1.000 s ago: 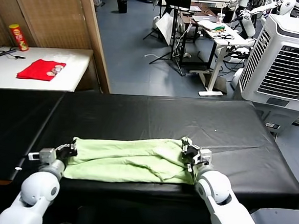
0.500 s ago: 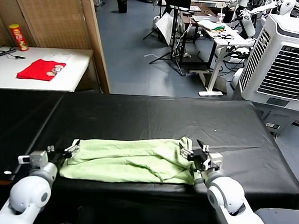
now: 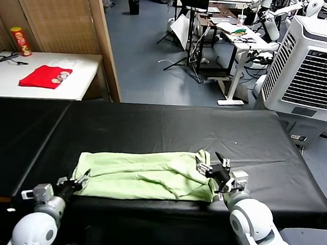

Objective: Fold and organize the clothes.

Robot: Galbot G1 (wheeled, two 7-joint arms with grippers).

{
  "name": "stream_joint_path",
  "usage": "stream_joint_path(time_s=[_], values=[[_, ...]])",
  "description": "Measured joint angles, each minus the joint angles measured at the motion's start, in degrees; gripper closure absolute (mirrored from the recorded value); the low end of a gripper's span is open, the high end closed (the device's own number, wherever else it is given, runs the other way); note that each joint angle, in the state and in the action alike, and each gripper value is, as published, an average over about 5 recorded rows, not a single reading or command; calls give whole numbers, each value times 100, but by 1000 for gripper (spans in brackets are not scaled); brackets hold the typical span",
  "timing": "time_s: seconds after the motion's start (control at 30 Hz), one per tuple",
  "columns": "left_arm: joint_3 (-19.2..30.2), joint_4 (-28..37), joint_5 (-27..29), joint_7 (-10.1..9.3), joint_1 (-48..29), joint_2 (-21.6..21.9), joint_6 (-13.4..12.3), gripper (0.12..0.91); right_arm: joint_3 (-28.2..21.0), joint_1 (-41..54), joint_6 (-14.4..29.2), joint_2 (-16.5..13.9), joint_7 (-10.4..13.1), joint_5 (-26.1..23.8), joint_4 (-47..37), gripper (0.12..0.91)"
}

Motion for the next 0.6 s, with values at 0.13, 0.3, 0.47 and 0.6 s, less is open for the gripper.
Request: stream_joint_path(time_s=[0.13, 0.3, 0.47, 0.6], values=[[12, -7, -29, -25, 2, -38, 11, 758, 7, -19, -2, 17, 1, -10, 35, 227], [-10, 22, 281, 0, -36, -13, -18, 868, 45, -38, -28, 39, 20, -30, 115, 227], [-134, 122, 1234, 142, -22, 212, -203, 871, 136, -116, -32, 56, 31, -44, 174, 227], [-322, 281, 2225, 152, 37, 676, -357, 871, 186, -196, -26, 113, 33, -88, 206, 227]])
